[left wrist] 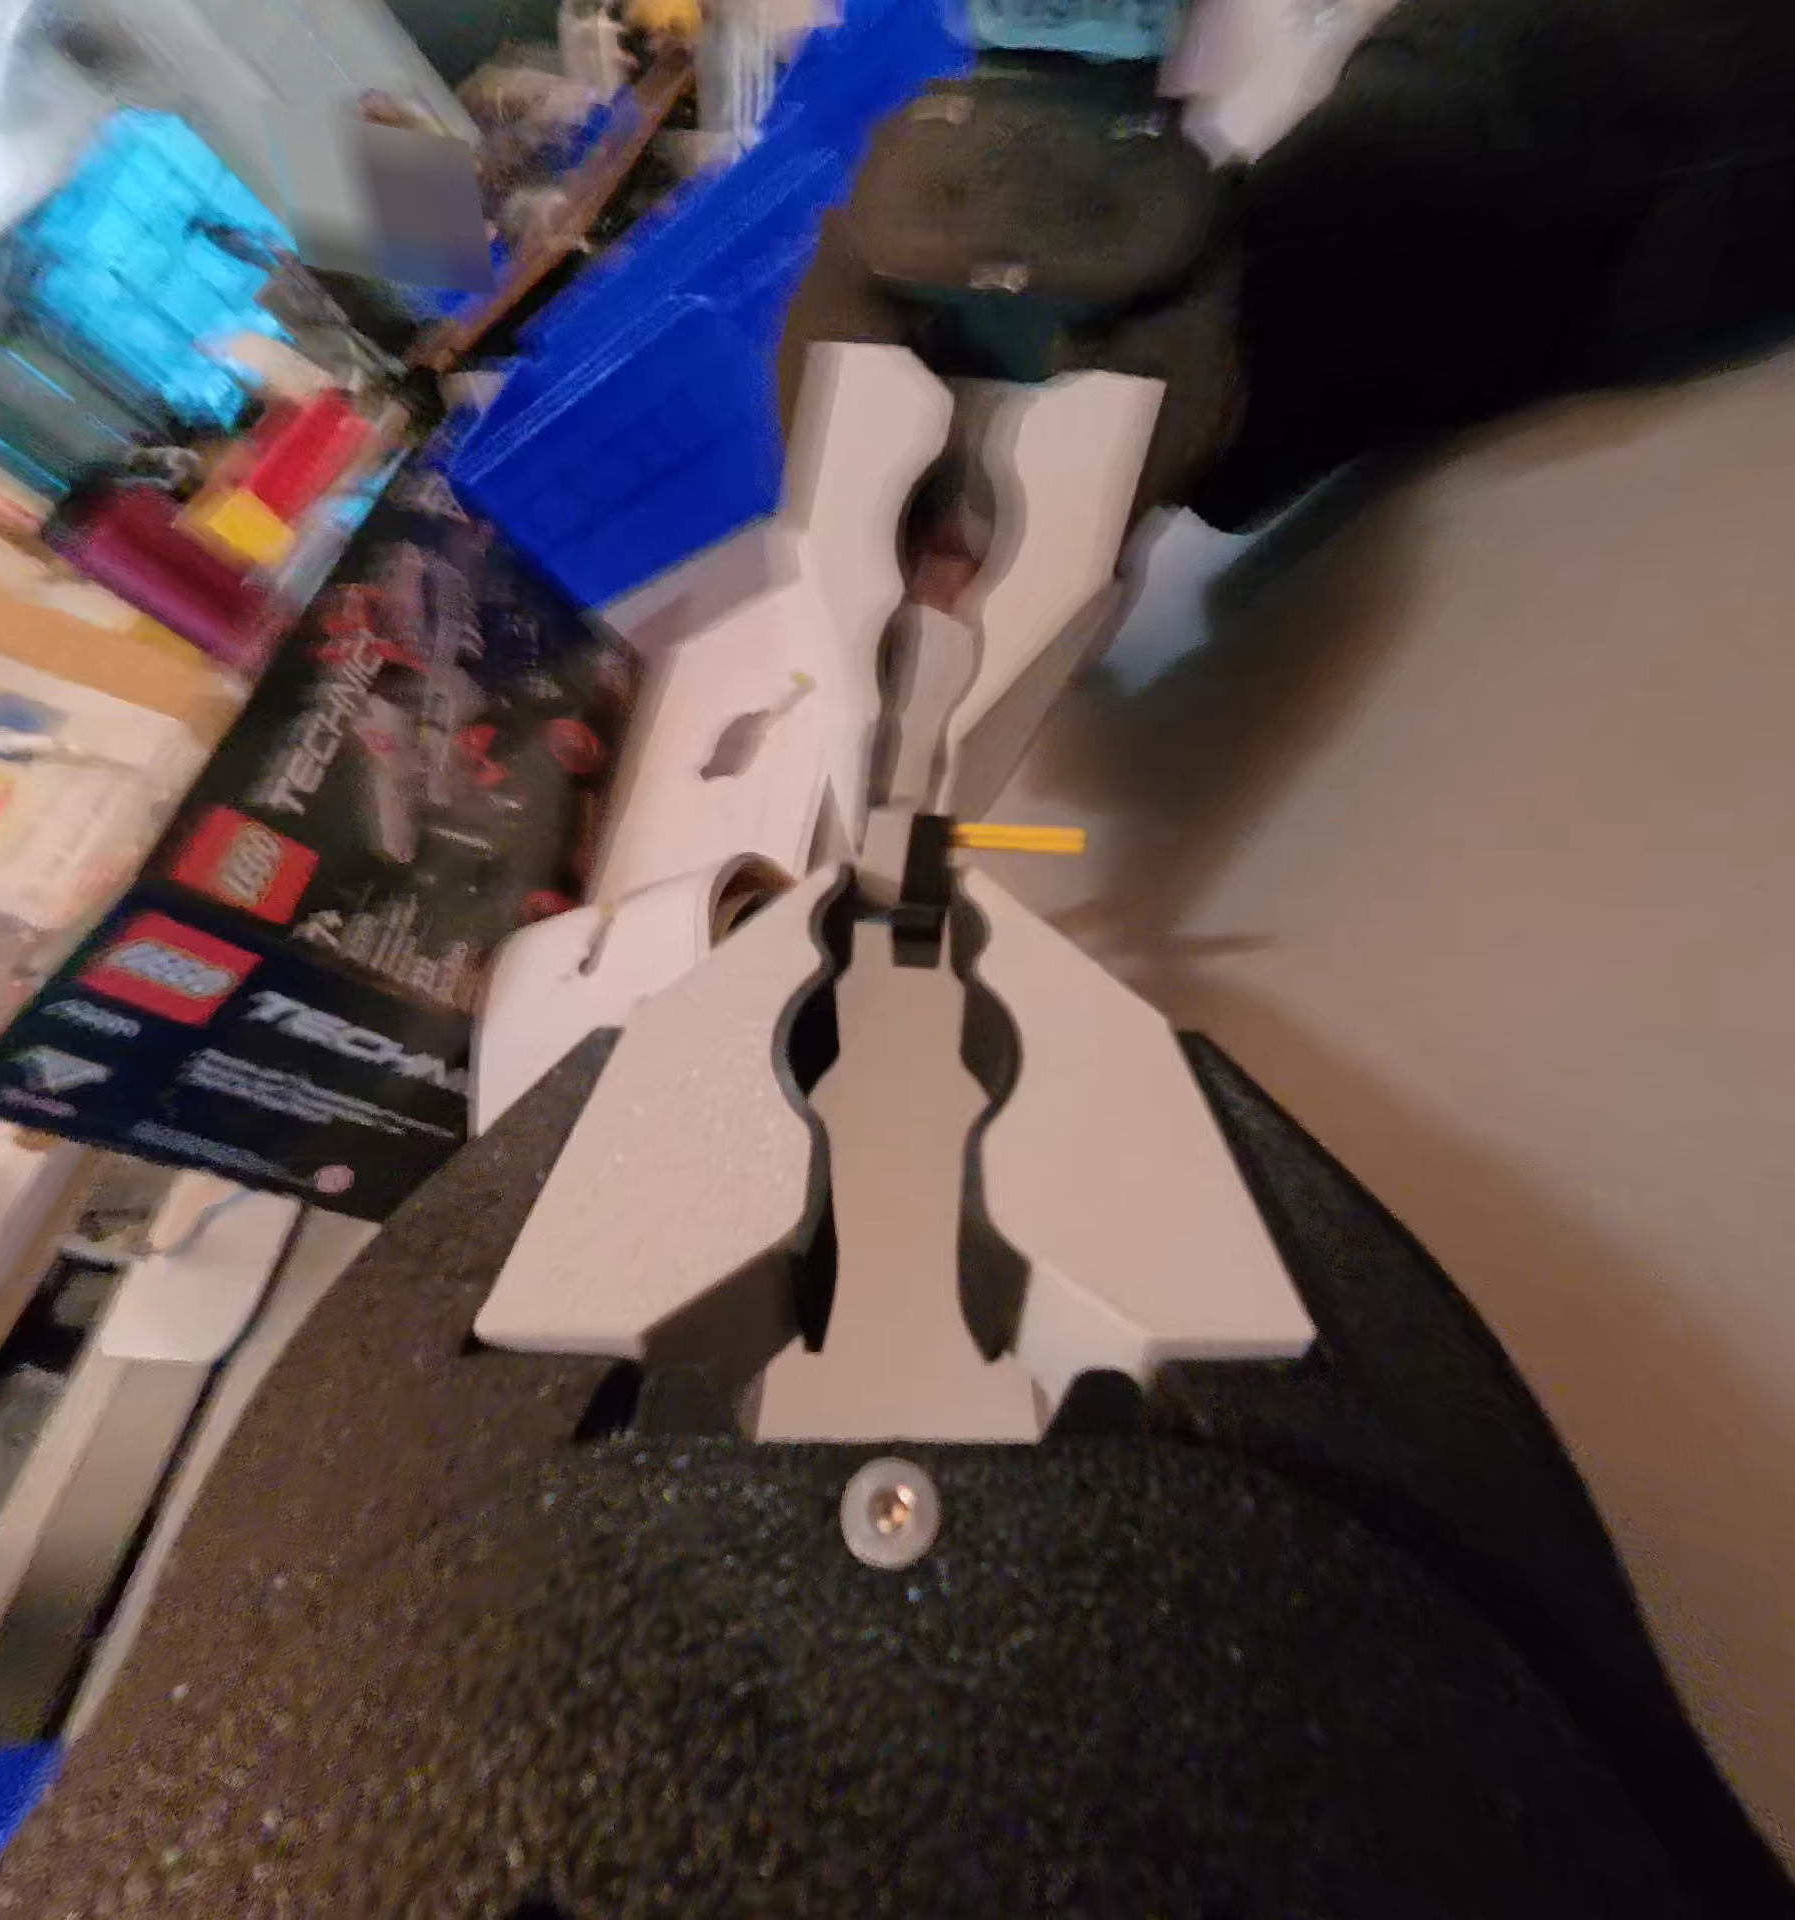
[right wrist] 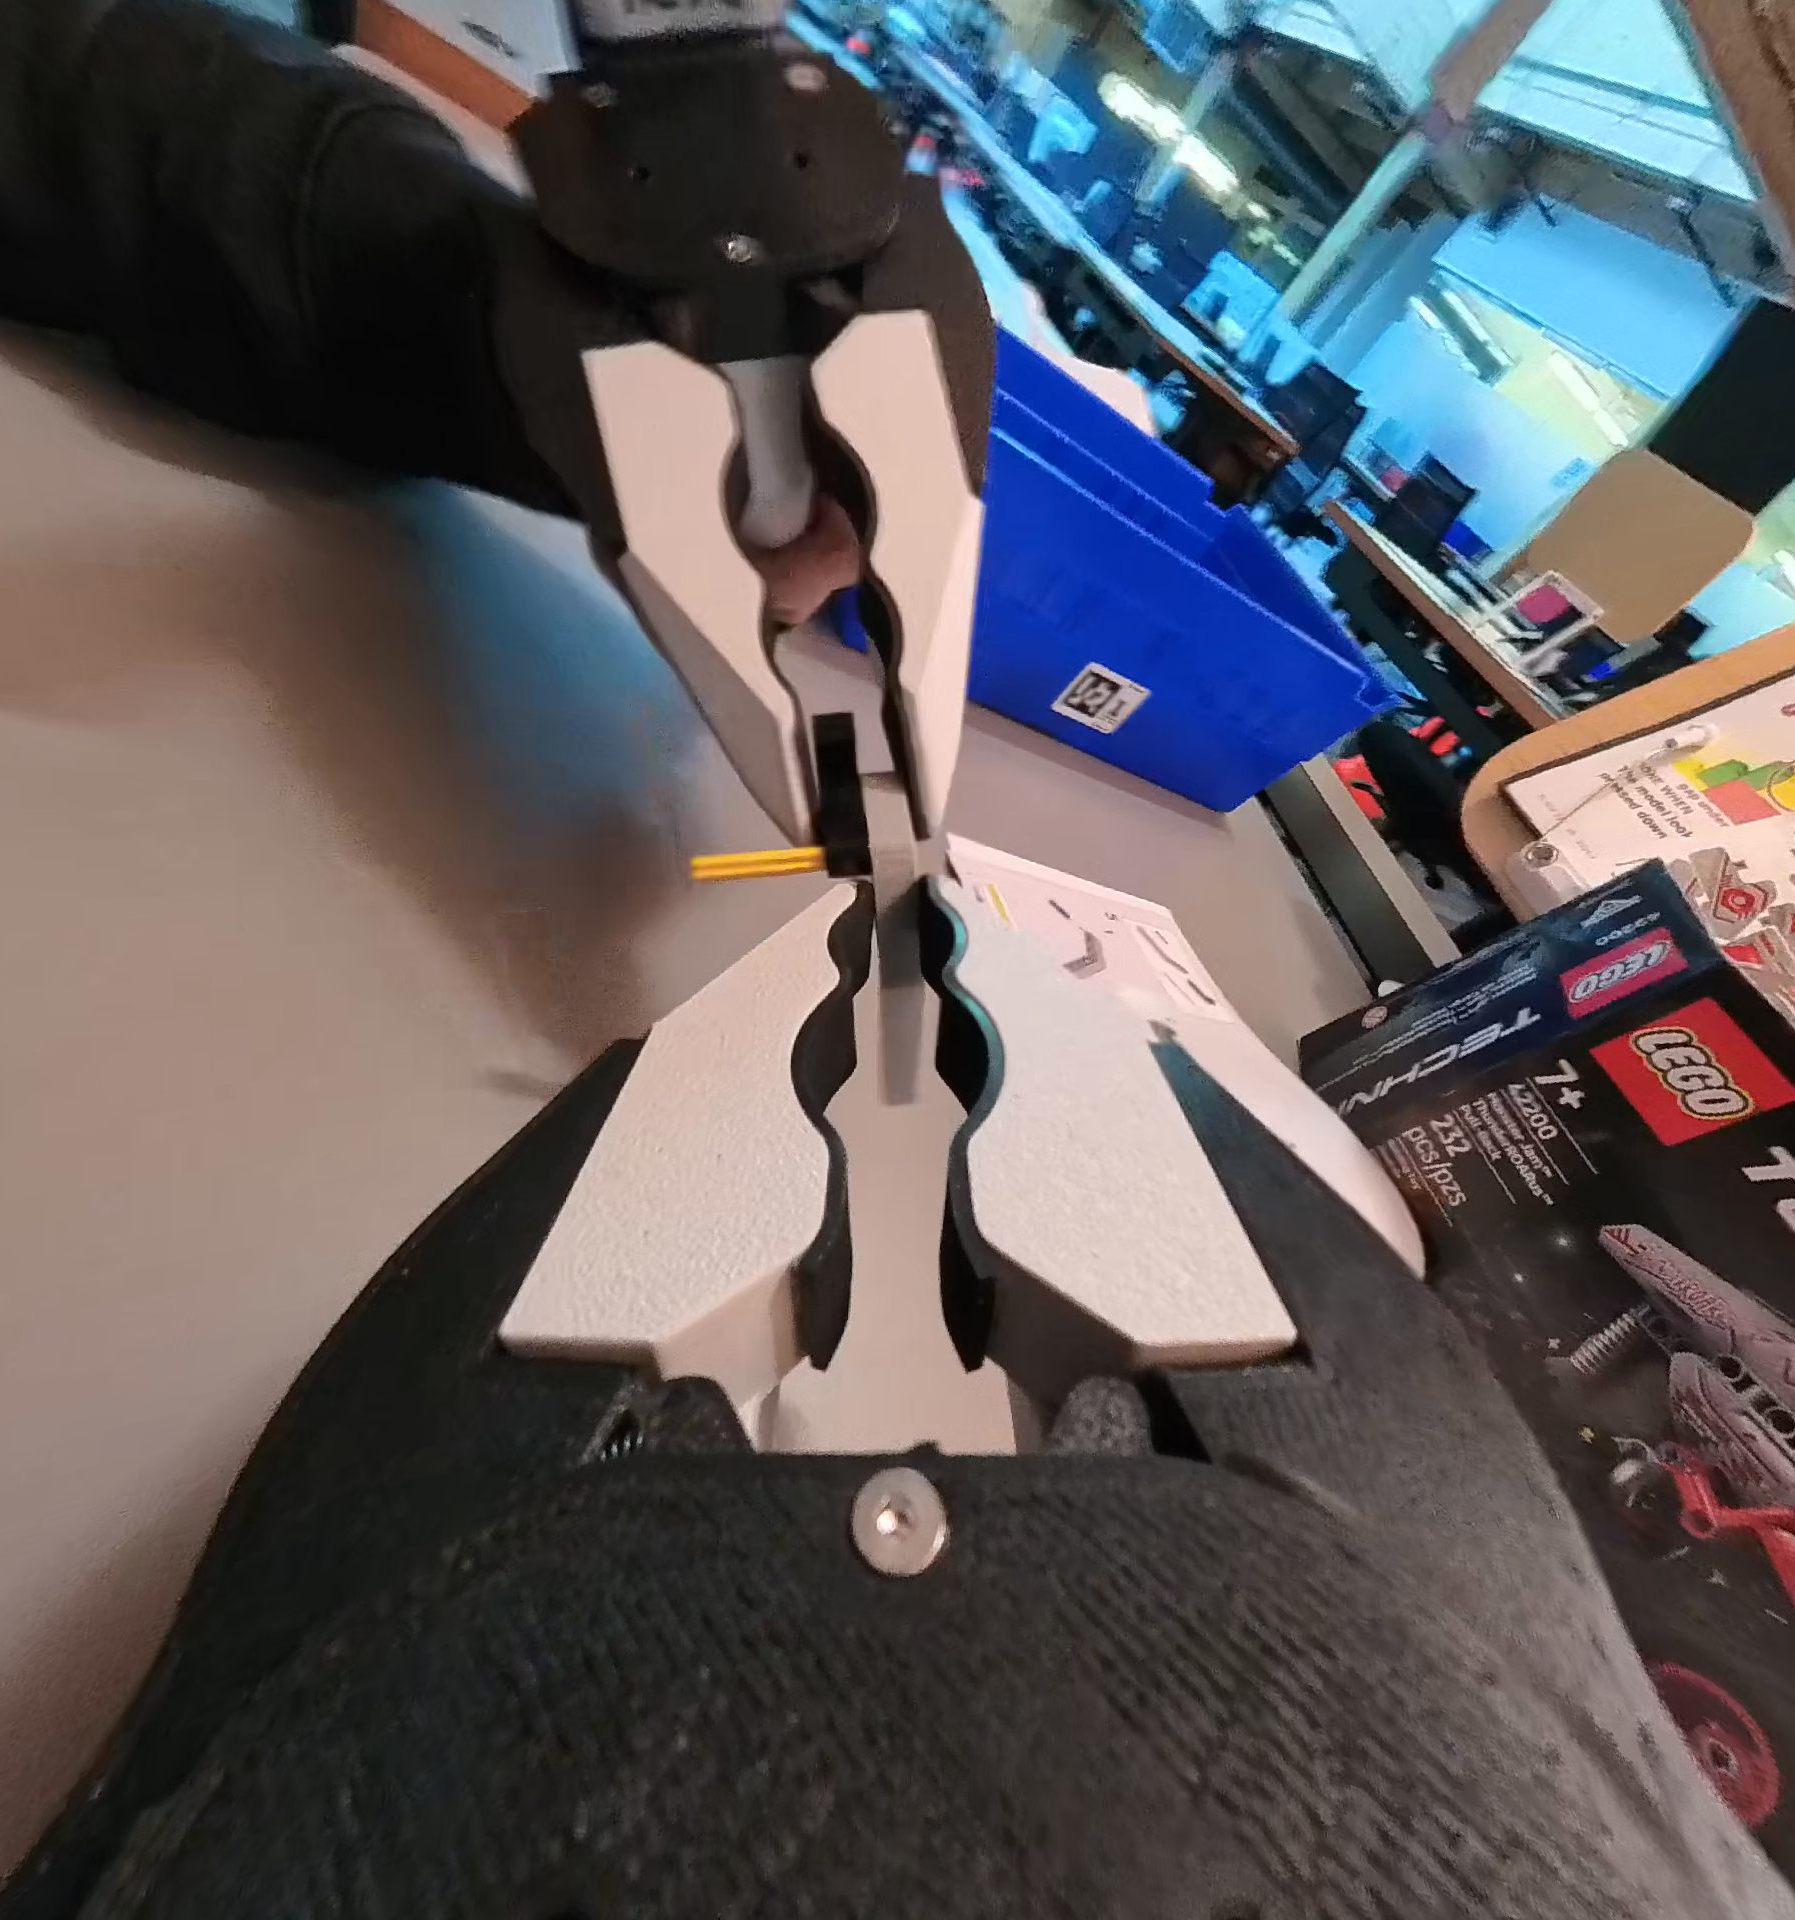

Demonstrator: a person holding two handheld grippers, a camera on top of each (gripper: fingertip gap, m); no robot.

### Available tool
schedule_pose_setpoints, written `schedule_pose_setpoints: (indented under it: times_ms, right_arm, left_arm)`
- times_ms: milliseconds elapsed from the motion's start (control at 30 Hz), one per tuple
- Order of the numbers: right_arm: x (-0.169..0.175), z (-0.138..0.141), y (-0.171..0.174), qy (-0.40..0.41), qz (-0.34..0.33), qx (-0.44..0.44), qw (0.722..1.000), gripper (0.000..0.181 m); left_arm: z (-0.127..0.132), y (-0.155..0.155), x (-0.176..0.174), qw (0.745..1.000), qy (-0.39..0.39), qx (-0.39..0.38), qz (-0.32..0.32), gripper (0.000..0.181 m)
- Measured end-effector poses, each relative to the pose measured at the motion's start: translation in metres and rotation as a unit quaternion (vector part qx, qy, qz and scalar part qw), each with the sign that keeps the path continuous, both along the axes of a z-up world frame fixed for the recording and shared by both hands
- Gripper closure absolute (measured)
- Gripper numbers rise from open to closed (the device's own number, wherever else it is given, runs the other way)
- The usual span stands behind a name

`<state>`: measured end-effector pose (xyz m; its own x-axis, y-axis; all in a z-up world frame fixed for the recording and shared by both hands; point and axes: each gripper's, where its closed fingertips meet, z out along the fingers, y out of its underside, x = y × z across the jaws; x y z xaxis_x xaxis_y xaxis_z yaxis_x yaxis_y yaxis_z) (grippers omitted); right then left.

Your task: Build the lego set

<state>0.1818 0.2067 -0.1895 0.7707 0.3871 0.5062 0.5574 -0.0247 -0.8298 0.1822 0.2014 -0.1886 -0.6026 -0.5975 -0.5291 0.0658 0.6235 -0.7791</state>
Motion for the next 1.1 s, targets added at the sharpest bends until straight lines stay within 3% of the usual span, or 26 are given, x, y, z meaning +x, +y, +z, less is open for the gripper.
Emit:
schedule_pose_setpoints:
  times_ms: [200, 400, 633, 1100]
  right_arm:
    - [-0.003, 0.012, 0.002, 0.033, 0.002, 0.025, 0.999, 0.175]
    - [0.005, 0.011, 0.003, 0.0, -0.025, 0.034, 0.999, 0.175]
    - [-0.002, 0.018, 0.006, -0.028, -0.027, 0.061, 0.997, 0.175]
    - [-0.008, 0.011, 0.003, -0.008, 0.0, 0.031, 0.999, 0.175]
  left_arm:
    - [0.012, -0.001, -0.003, 0.999, -0.013, -0.039, -0.015, 0.165]
    - [-0.001, -0.006, -0.006, 0.999, 0.011, -0.034, -0.032, 0.128]
    - [0.008, -0.006, 0.0, 0.999, -0.03, -0.015, -0.01, 0.136]
    - [-0.001, -0.008, -0.006, 0.999, -0.006, 0.01, -0.031, 0.137]
